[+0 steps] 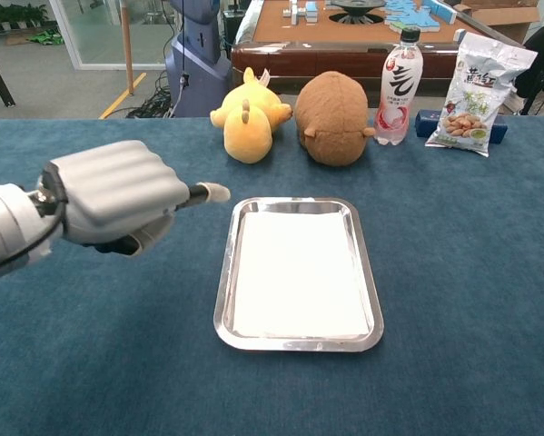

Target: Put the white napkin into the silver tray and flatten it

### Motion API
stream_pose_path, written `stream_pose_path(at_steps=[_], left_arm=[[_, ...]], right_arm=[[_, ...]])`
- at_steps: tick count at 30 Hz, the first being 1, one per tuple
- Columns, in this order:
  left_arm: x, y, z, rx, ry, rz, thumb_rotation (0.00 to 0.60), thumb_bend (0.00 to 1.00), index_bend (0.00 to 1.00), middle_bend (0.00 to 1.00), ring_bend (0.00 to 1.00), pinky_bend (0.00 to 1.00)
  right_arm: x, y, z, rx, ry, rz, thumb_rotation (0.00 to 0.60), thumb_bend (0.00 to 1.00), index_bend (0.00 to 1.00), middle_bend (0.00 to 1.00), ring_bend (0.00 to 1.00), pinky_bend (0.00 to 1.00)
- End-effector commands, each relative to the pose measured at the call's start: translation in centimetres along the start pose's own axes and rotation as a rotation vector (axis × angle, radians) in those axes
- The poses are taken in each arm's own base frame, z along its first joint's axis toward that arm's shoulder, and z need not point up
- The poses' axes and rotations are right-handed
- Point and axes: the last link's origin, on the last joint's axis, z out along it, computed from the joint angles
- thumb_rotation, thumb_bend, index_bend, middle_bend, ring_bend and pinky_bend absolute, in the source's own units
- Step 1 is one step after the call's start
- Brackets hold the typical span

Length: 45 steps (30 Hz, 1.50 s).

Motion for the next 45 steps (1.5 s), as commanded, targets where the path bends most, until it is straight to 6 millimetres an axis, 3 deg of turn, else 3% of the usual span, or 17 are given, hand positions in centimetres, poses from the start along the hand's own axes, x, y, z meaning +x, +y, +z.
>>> stream_pose_path(at_steps=[1, 8, 20, 22, 27, 33, 39, 45], left_arm=[[0.1, -2.1, -1.5, 0.074, 0.011, -0.092, 0.600, 0.77, 0.09, 0.89, 0.73, 0.79], [-0.3, -4.9, -4.0, 0.177, 0.058, -0.175, 0.600, 0.76, 0.09, 0.87, 0.71, 0.79], [-1.0, -8.6, -8.1, 0.343, 0.095, -0.254, 0.600, 0.72, 0.09, 0.70, 0.57, 0.76], [-1.1, -9.0, -8.7, 0.360, 0.097, -0.269, 0.600, 0.72, 0.09, 0.66, 0.55, 0.72], [-1.1, -10.3, -10.7, 0.425, 0.125, -0.332, 0.600, 0.70, 0.13, 0.56, 0.47, 0.46], [-1.2, -11.8, -14.4, 0.504, 0.160, -0.348, 0.600, 0.68, 0.14, 0.50, 0.40, 0.37], [-1.0, -12.5, -17.9, 0.548, 0.163, -0.367, 0.600, 0.66, 0.29, 0.50, 0.39, 0.37], [-1.4, -13.2, -20.3, 0.606, 0.184, -0.402, 0.600, 0.64, 0.37, 0.49, 0.39, 0.37]], right_arm=[[-0.5, -0.1, 0.0, -0.007, -0.029, -0.009, 0.600, 0.40, 0.69, 0.56, 0.37, 0.46], [-1.2, -0.2, -0.1, -0.022, -0.079, -0.040, 0.600, 0.40, 0.69, 0.56, 0.37, 0.46], [-2.3, 0.0, -0.1, -0.049, -0.147, -0.075, 0.600, 0.40, 0.69, 0.56, 0.37, 0.46], [-2.4, 0.0, 0.0, -0.051, -0.149, -0.078, 0.600, 0.40, 0.69, 0.56, 0.37, 0.46], [-2.7, 0.3, 0.1, -0.063, -0.160, -0.090, 0.600, 0.40, 0.69, 0.56, 0.37, 0.46], [-3.4, 0.7, 0.2, -0.077, -0.191, -0.120, 0.600, 0.40, 0.69, 0.56, 0.37, 0.46], [-4.7, 1.1, 0.0, -0.111, -0.269, -0.197, 0.600, 0.40, 0.69, 0.56, 0.37, 0.46], [-5.4, 2.0, 0.2, -0.190, -0.356, -0.286, 0.600, 0.40, 0.69, 0.56, 0.37, 0.46]])
